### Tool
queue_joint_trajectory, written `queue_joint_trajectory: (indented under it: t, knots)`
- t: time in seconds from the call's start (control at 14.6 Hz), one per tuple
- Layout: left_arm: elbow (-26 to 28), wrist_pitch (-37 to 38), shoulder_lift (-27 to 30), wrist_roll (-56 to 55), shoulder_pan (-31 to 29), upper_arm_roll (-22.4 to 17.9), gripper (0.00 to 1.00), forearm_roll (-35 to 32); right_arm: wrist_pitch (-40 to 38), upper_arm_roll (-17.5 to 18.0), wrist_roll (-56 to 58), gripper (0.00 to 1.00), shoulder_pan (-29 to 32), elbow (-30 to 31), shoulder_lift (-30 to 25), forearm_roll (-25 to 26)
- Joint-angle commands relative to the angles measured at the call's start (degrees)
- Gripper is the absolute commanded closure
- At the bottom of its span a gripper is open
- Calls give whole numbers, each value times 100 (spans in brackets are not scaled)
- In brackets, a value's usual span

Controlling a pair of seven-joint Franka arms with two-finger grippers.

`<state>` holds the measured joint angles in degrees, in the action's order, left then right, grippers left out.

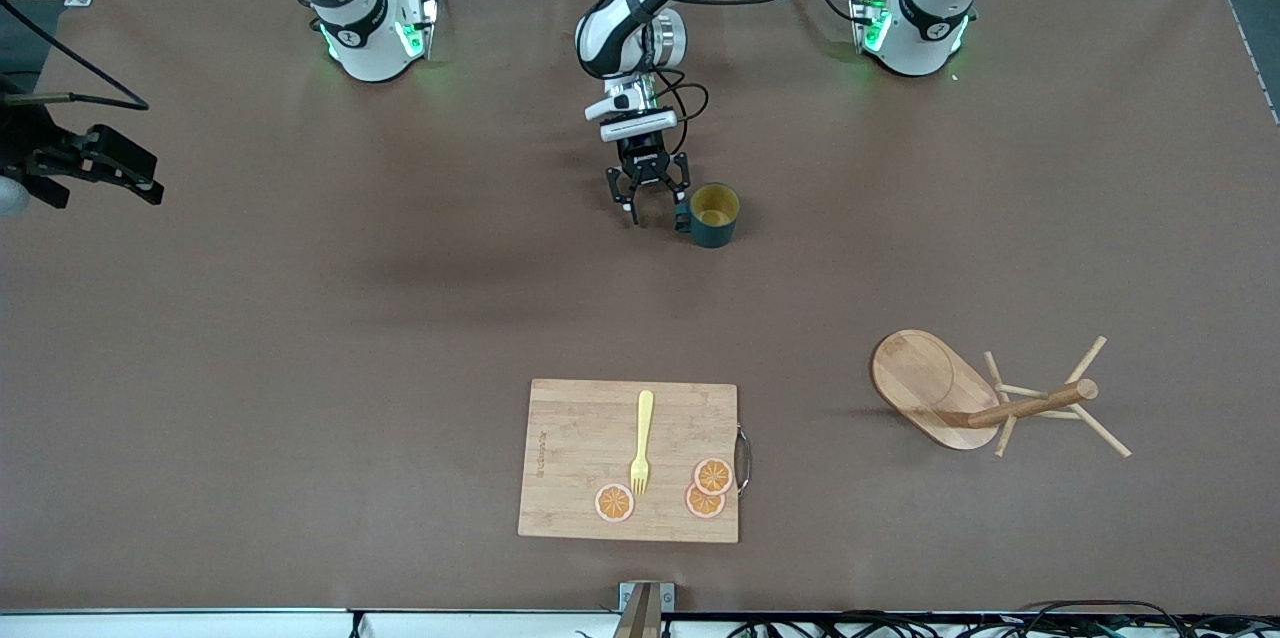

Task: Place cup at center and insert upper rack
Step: 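Lower the left gripper and grasp the mug handle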

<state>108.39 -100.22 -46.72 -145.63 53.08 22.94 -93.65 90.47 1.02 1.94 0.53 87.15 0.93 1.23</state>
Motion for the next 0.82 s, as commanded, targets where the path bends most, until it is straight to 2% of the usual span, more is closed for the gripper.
queue_joint_trajectory:
  t: [0.0, 0.21, 0.27, 0.41, 0.48, 0.62, 0.76]
  knots:
    - [-81, -15, -56, 96, 0, -78, 23, -136, 418, 30, -9, 0, -9, 241, -102, 105]
    - [-81, -24, -56, 96, -17, -105, 23, -136, 419, 21, -44, 0, 105, 241, -102, 79]
    - [-90, -59, -48, 96, -35, -105, 27, -144, 402, 21, -44, 0, 114, 259, -102, 62]
    - [-90, -112, -47, 96, -35, -114, 50, -145, 401, 21, -53, 0, 106, 329, -102, 44]
    - [-90, -130, -47, 88, -35, -114, 68, -136, 401, 21, -53, 0, 114, 373, -102, 35]
    - [-90, -147, -47, 61, -44, -114, 88, -144, 419, 30, -53, 0, 97, 469, -137, 35]
    - [-64, -165, -47, 17, -44, -114, 97, -145, 454, 30, -44, 0, 106, 575, -190, 35]
